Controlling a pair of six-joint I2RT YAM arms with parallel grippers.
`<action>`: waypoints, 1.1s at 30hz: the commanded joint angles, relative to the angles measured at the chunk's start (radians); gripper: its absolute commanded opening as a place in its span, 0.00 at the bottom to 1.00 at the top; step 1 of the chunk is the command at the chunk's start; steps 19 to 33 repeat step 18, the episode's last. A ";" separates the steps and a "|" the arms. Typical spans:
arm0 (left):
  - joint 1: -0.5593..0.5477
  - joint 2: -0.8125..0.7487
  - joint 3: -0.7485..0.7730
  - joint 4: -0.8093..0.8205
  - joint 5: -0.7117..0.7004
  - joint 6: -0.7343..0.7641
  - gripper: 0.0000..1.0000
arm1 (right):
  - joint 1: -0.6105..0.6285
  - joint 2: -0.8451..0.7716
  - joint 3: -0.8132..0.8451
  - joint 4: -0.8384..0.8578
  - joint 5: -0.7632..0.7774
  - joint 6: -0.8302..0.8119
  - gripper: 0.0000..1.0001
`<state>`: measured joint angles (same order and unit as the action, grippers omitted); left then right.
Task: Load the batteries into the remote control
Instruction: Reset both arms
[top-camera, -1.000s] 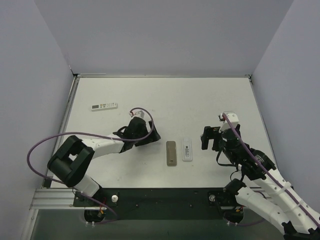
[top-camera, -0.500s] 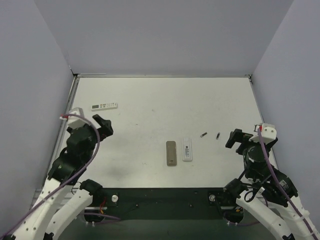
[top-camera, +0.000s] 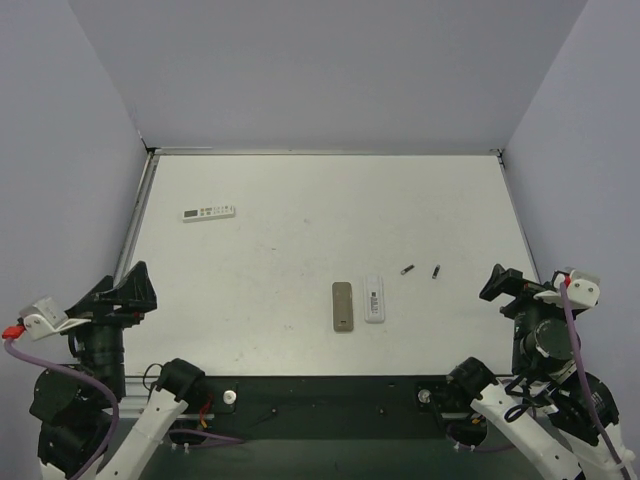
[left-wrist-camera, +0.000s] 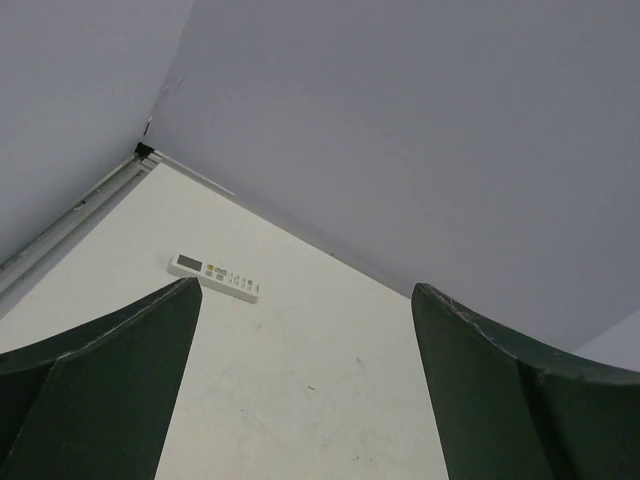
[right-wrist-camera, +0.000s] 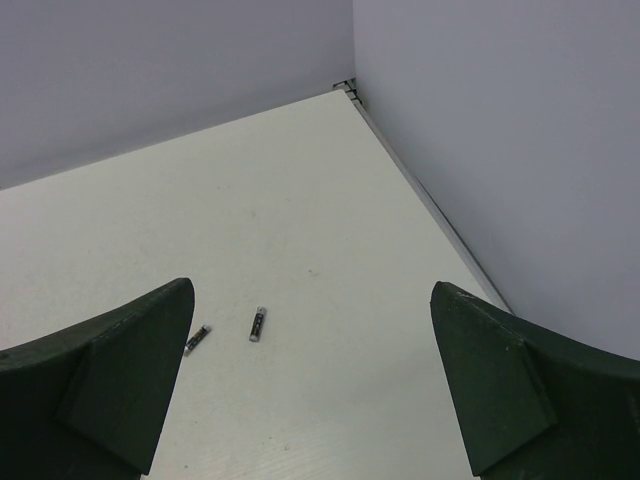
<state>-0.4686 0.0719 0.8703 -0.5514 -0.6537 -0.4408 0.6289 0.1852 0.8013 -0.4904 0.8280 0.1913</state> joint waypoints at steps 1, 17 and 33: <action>0.004 -0.049 0.003 0.004 -0.035 0.048 0.97 | -0.003 -0.003 0.029 0.041 0.039 -0.039 0.99; 0.004 -0.103 -0.010 0.022 -0.047 0.056 0.97 | -0.001 0.003 0.033 0.055 0.033 -0.052 0.99; 0.004 -0.104 -0.007 0.021 -0.050 0.051 0.97 | -0.001 0.003 0.033 0.056 0.033 -0.055 0.99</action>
